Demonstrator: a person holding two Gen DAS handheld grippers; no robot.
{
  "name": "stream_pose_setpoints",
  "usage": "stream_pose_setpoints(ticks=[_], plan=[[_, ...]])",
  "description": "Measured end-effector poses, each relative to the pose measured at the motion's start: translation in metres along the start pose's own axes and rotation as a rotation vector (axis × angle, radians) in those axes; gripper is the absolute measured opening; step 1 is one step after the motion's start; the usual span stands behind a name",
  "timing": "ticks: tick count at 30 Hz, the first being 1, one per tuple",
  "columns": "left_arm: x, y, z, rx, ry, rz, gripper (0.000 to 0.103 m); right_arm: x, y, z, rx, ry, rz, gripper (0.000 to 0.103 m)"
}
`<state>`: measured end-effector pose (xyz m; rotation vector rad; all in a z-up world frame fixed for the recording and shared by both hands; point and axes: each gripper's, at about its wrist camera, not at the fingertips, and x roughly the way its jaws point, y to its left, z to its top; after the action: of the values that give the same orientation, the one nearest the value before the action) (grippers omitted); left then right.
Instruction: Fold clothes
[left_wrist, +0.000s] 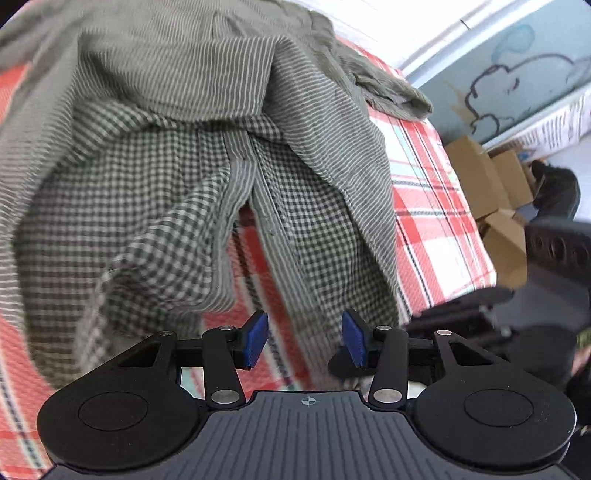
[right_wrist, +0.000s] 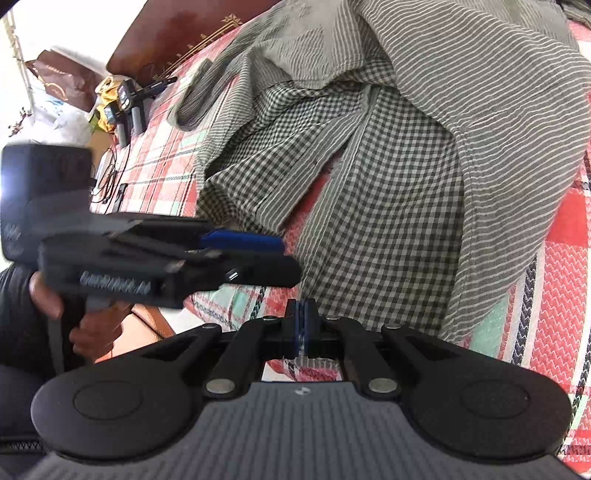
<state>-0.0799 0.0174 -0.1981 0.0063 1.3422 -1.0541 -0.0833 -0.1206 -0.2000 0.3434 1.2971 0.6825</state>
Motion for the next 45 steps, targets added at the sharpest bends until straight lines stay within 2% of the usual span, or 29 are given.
stream_pose_setpoints(ticks=[2, 4, 9, 11, 14, 15, 16, 18, 21, 22, 23, 24, 28, 31, 33, 34, 42, 45], plan=[[0.007, 0.002, 0.004, -0.025, 0.017, -0.010, 0.051, 0.000, 0.000, -0.001, 0.008, -0.013, 0.001, 0.003], [0.013, 0.002, 0.005, -0.041, 0.029, -0.004, 0.006, -0.001, 0.000, -0.002, 0.018, -0.023, -0.002, 0.004], [0.013, 0.000, 0.003, -0.004, 0.032, 0.071, 0.001, -0.012, 0.004, -0.007, -0.002, -0.045, -0.053, 0.009], [0.010, -0.001, 0.000, 0.011, 0.025, 0.100, 0.000, -0.023, 0.004, -0.009, -0.003, -0.082, -0.110, 0.009], [0.004, 0.000, -0.003, 0.024, 0.011, 0.134, 0.000, -0.035, 0.008, -0.007, -0.033, -0.161, -0.308, 0.010], [0.002, 0.001, -0.005, 0.033, 0.009, 0.143, 0.000, -0.039, 0.010, -0.007, -0.043, -0.187, -0.374, 0.018], [0.001, -0.001, -0.005, 0.043, 0.010, 0.148, 0.000, -0.038, 0.013, -0.006, -0.063, -0.199, -0.427, 0.036], [0.000, -0.005, -0.004, 0.067, 0.015, 0.158, 0.000, -0.030, 0.023, -0.007, -0.123, -0.193, -0.502, 0.054], [0.002, -0.009, -0.002, 0.086, 0.023, 0.158, 0.000, -0.012, 0.035, -0.007, -0.202, -0.175, -0.612, 0.050], [0.004, -0.010, -0.001, 0.087, 0.026, 0.158, 0.000, -0.004, 0.037, -0.006, -0.216, -0.160, -0.658, 0.040], [0.005, -0.010, 0.000, 0.087, 0.029, 0.164, 0.000, 0.001, 0.036, -0.006, -0.213, -0.147, -0.692, 0.026], [0.007, -0.011, 0.001, 0.087, 0.032, 0.169, 0.000, 0.003, 0.033, -0.005, -0.193, -0.134, -0.712, 0.002], [0.005, -0.005, 0.000, 0.075, 0.044, 0.172, 0.000, -0.015, 0.023, -0.013, -0.119, -0.164, -0.711, 0.001], [0.010, -0.003, -0.001, 0.074, 0.072, 0.177, 0.003, -0.017, 0.016, -0.021, -0.084, -0.144, -0.690, 0.001], [0.016, -0.005, -0.002, 0.096, 0.096, 0.196, 0.013, -0.017, 0.011, -0.027, -0.061, -0.126, -0.674, 0.001], [0.016, -0.005, -0.004, 0.109, 0.105, 0.197, 0.024, -0.018, 0.010, -0.028, -0.052, -0.128, -0.667, 0.001], [-0.004, -0.002, -0.020, 0.151, 0.150, 0.214, 0.028, -0.047, 0.019, -0.035, -0.003, -0.240, -0.628, 0.005], [-0.025, 0.006, -0.025, 0.147, 0.115, 0.227, 0.032, -0.058, 0.022, -0.038, 0.016, -0.282, -0.613, 0.009]])
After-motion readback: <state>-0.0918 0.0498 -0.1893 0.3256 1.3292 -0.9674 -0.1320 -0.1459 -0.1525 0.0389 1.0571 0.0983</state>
